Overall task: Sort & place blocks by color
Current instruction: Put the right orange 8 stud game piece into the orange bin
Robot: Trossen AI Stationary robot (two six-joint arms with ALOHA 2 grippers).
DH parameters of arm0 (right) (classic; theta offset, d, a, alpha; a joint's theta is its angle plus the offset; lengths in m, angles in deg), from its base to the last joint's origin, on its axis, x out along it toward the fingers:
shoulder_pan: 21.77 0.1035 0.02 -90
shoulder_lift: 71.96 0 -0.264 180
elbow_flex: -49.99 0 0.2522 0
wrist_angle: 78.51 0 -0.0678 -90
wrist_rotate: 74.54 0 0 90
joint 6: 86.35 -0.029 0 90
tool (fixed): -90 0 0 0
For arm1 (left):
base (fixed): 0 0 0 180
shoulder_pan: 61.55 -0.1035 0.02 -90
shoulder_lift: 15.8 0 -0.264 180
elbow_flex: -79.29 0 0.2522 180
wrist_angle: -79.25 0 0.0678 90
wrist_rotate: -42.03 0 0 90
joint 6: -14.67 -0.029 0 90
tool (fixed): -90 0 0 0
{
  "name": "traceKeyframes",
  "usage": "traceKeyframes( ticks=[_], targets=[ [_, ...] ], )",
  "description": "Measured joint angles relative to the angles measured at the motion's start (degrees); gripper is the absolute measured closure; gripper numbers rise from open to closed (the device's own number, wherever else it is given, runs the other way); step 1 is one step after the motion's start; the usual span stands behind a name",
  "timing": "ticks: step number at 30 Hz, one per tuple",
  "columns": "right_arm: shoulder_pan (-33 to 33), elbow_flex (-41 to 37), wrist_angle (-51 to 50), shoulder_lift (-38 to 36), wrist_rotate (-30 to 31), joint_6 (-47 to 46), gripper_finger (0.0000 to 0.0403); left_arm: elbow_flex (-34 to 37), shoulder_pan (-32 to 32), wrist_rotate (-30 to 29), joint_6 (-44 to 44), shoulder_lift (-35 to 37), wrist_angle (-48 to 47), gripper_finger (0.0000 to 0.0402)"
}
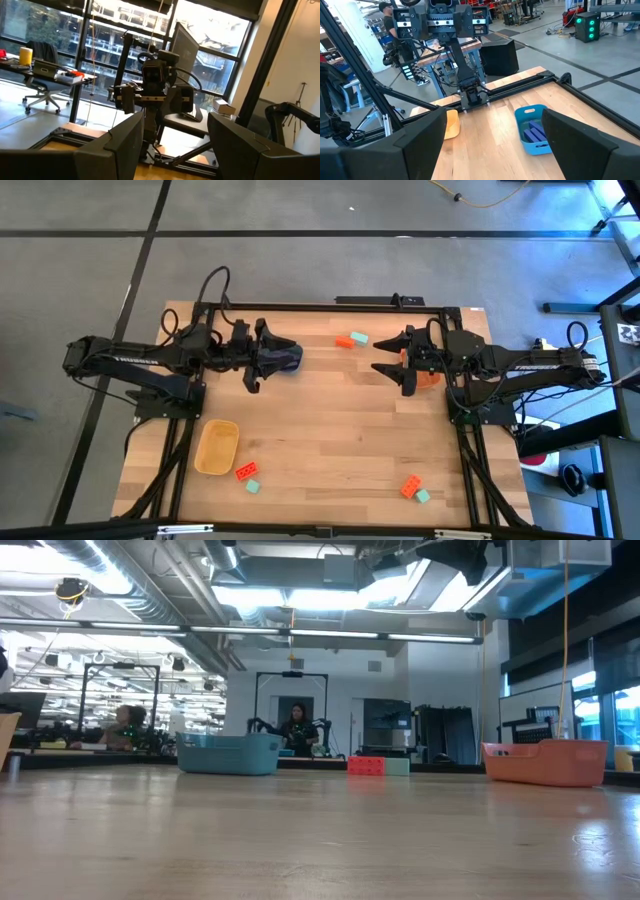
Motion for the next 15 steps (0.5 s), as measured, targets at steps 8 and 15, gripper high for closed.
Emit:
traceKeyframes(
  ticks=[8,15],
  targets=[
    [0.01,0.00,0.00,0.00,0.00,-0.02,0.0075,0.00,0.00,1.09,-0.42,0.00,-0.26,0.0189],
    [-0.02,0.00,0.00,0.00,-0.02,-2.93,0.0075,1.87,0.02,1.05,-0.96,2.29,-2.49,0.0189]
  ],
)
